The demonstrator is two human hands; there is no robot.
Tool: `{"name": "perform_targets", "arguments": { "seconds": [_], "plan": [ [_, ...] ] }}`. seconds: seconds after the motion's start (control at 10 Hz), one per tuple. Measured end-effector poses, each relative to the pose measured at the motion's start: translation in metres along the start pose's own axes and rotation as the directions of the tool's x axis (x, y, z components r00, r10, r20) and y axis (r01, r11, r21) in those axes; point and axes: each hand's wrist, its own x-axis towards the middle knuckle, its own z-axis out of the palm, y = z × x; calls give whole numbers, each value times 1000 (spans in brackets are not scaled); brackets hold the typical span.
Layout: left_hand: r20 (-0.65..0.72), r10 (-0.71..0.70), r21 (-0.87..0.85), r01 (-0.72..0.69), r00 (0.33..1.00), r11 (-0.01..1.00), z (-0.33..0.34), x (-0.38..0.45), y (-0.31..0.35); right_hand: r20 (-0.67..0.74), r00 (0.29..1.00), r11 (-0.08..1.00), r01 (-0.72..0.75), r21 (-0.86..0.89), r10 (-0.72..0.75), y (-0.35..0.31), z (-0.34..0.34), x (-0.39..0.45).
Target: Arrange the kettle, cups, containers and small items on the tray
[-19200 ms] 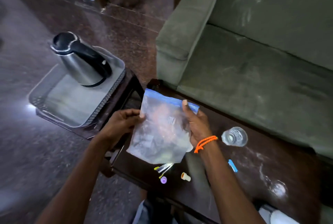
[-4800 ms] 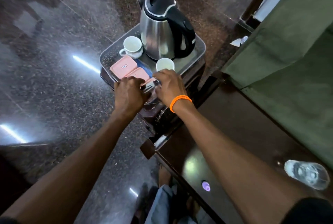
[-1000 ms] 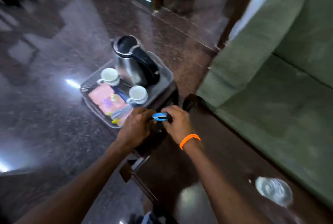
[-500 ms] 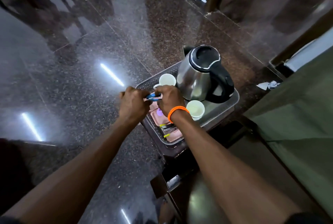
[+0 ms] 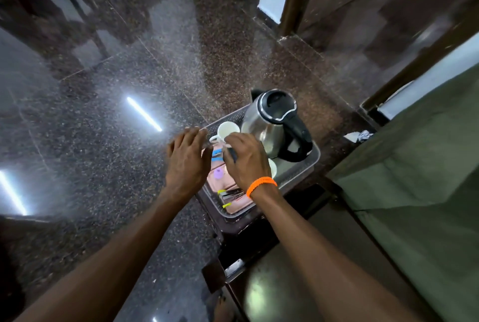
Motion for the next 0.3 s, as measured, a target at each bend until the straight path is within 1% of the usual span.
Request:
{"name": "perform_targets", "arguments": {
  "seconds": [0.1,0.2,0.3],
  "plan": [
    [-81,90,23,-88,993,996,-26,-4,31,-40,996,983,70,-172,-78,-5,-43,-10],
    [-131,165,-9,-168,978,986,-65,0,75,-82,992,959,68,-274,-94,-13,-108,-13],
    [-171,253,-39,-263,952,964,-109,7,122,-188,980,945,2,-326,-67,-25,-176,-12]
  ]
}}
